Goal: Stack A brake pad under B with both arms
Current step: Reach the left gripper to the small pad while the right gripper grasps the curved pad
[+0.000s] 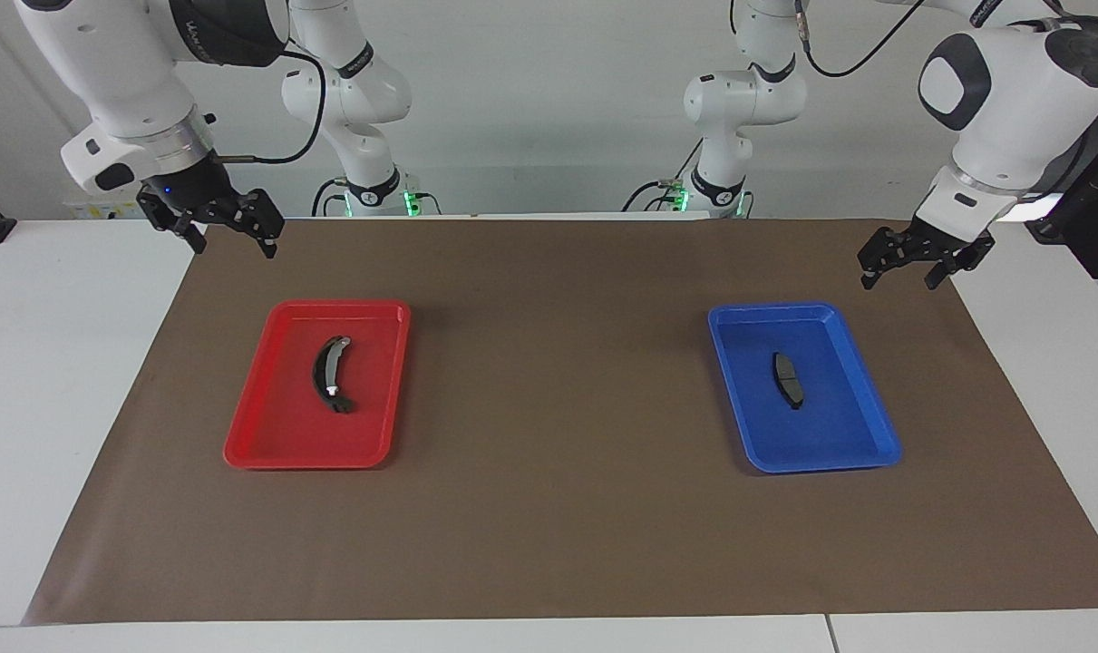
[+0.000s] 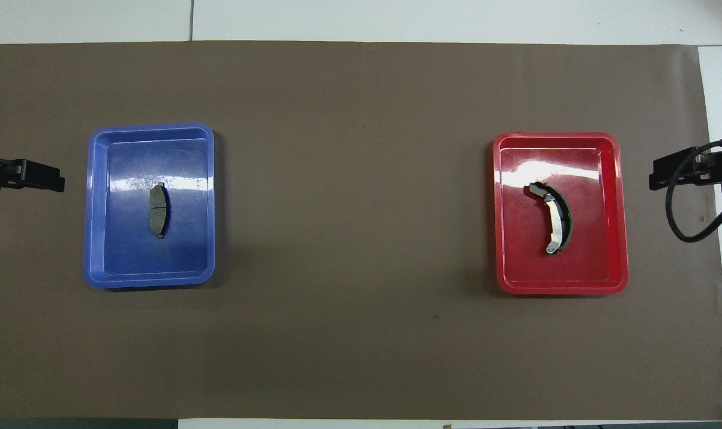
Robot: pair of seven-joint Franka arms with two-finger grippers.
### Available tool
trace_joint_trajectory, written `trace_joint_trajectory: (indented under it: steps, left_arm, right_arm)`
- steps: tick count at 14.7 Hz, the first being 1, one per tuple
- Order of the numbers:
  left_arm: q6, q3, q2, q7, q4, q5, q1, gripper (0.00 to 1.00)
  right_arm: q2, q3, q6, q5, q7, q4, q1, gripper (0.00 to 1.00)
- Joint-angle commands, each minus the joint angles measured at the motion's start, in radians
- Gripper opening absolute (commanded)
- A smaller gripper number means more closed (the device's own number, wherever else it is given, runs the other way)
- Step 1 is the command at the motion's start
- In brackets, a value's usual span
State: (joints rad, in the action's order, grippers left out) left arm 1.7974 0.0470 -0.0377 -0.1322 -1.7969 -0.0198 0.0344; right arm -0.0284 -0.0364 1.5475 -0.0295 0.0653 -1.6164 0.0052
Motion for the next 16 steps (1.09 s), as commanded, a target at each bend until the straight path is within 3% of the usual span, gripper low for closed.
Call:
trace_joint_trajectory:
  steps: [1,6,10,16]
  left_arm:
    - [0.097,0.007,-0.057,0.005,-0.116,0.001,0.03,0.99]
    - [0.273,0.008,-0.045,0.013,-0.26,0.001,0.059,0.98]
    - [0.443,0.007,0.001,0.014,-0.386,0.001,0.059,0.98]
    - [0.657,0.007,0.149,0.048,-0.427,0.001,0.085,0.97]
  right_arm:
    - [-0.002,0.013,-0.003,-0.012,-0.013,-0.004,-0.014,1.0]
    - [-0.011,0.013,0.011,-0.01,-0.016,-0.034,-0.014,1.0]
    - [-0.076,0.013,0.239,0.008,-0.025,-0.262,-0.014,1.0]
    - [-0.005,0.013,0.696,0.079,-0.123,-0.567,0.03,1.0]
